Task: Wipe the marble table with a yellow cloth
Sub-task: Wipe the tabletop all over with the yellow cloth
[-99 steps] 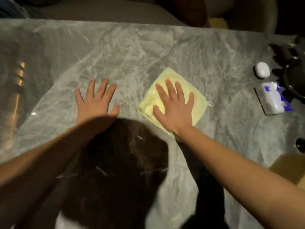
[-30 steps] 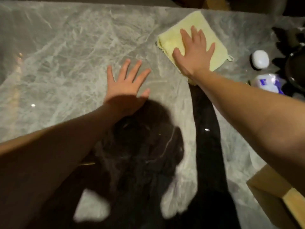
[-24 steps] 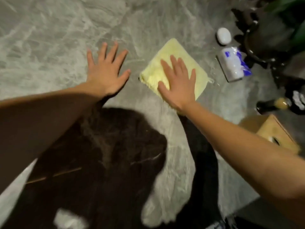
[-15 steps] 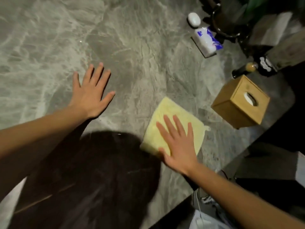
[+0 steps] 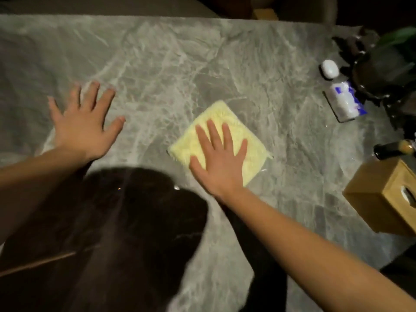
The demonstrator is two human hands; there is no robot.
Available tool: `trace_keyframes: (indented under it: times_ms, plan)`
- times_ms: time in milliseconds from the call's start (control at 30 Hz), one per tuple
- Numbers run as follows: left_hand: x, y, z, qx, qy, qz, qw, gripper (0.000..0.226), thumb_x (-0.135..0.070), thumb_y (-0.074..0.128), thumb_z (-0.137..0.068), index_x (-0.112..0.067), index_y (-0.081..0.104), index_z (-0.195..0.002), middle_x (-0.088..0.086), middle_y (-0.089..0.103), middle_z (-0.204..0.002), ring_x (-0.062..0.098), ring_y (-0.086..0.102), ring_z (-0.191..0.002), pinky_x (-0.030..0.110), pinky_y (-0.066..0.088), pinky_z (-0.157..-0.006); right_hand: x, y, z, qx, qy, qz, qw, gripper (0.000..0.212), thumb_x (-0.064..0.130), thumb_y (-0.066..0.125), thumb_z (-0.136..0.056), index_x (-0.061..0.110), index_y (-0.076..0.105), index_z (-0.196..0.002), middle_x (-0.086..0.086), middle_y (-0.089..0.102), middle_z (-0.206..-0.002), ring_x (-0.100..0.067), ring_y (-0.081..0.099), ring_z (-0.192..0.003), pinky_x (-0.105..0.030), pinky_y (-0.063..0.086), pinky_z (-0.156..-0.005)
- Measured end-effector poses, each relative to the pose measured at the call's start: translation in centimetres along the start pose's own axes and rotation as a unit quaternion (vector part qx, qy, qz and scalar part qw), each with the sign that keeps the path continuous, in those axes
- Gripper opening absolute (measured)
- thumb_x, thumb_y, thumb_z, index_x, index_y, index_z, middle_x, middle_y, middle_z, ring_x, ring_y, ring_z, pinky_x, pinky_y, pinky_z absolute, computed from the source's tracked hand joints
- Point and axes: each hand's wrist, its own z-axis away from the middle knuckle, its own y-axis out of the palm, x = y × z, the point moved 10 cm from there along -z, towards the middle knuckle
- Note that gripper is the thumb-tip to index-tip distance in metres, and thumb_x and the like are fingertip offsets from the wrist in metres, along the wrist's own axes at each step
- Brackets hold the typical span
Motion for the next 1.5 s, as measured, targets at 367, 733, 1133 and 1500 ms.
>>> trace_keyframes:
  times_ms: [367, 733, 1133, 1500]
  plan:
    - [0.4, 0.4, -0.3, 0.007, 0.000, -0.016, 1.000, 0.068, -0.064, 0.026, -0.086, -0.034, 0.025, -0.147, -0.001, 0.019, -0.159, 0.027, 0.013, -0.147, 0.067, 0.010, -0.108, 3.4, -4.5, -26.2, -0.040, 0.017, -0.006, 0.999, 0.065, 0.057, 0.023, -0.093, 0.036, 0.009, -0.153, 0.007, 0.000, -0.163, -0.024, -0.007, -0.150, -0.068, -0.004, -0.111]
    - [0.7, 0.7, -0.4, 0.000, 0.008, -0.011, 1.000, 0.070, -0.066, 0.028, -0.084, -0.034, 0.026, -0.147, 0.000, 0.021, -0.158, 0.029, 0.018, -0.145, 0.066, 0.010, -0.108, 3.4, -4.1, -24.7, -0.029, -0.027, 0.026, 0.999, 0.064, 0.057, 0.025, -0.094, 0.037, 0.009, -0.153, 0.006, -0.001, -0.163, -0.021, -0.008, -0.150, -0.062, -0.006, -0.115]
    - [-0.3, -0.5, 1.6, -0.001, 0.013, 0.070, 0.997, 0.061, -0.049, 0.035, -0.094, -0.024, 0.022, -0.148, 0.001, 0.008, -0.161, 0.023, 0.000, -0.148, 0.061, -0.002, -0.112, 6.5, 2.1, 7.4, 0.014, -0.120, 0.017, 0.993, 0.069, 0.058, 0.035, -0.088, 0.037, 0.021, -0.151, 0.003, 0.011, -0.163, -0.026, -0.001, -0.150, -0.067, 0.006, -0.111]
    - [13.4, -2.7, 6.4, -0.026, -0.059, 0.004, 0.998, 0.075, -0.064, 0.022, -0.081, -0.026, 0.029, -0.146, 0.003, 0.017, -0.159, 0.026, 0.011, -0.146, 0.066, 0.006, -0.109, 11.4, 4.2, 11.4, 0.025, -0.126, 0.017, 0.992, 0.063, 0.062, 0.033, -0.090, 0.042, 0.024, -0.149, 0.007, 0.011, -0.162, -0.025, 0.002, -0.150, -0.065, 0.005, -0.111]
